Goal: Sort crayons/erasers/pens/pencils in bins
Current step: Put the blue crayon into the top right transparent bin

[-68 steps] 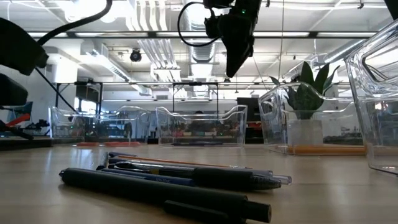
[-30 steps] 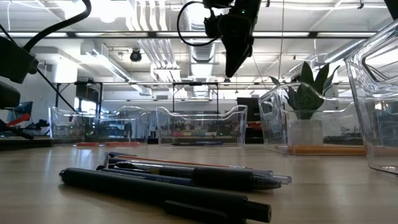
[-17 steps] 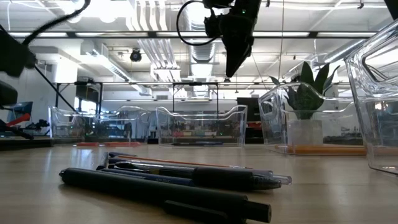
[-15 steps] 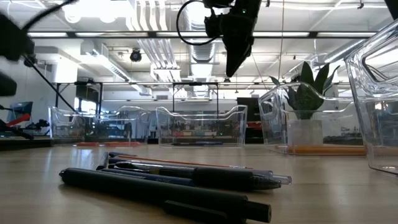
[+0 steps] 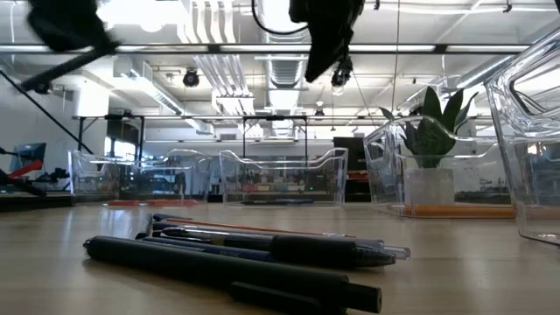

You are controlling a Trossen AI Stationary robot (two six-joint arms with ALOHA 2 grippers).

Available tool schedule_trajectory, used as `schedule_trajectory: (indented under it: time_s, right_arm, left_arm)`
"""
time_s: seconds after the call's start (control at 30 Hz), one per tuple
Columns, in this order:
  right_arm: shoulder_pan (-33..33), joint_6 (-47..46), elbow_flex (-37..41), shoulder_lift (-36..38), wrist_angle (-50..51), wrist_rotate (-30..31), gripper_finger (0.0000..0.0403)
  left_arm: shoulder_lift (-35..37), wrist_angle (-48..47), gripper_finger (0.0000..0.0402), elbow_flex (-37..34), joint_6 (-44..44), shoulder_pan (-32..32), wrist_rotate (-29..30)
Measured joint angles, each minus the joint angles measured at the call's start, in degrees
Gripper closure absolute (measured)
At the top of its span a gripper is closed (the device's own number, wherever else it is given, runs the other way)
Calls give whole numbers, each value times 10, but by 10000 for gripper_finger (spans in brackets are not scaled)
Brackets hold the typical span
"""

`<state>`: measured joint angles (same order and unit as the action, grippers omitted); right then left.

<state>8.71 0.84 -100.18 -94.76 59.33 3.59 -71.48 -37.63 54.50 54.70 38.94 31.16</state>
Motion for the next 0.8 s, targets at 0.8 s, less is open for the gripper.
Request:
schedule_trajectory:
  time_s: [0.8]
  right_arm:
    - [-41, -52, -40, 21, -257, -174, 248]
  left_arm:
    - [104, 549, 391, 3, -579, -135, 217]
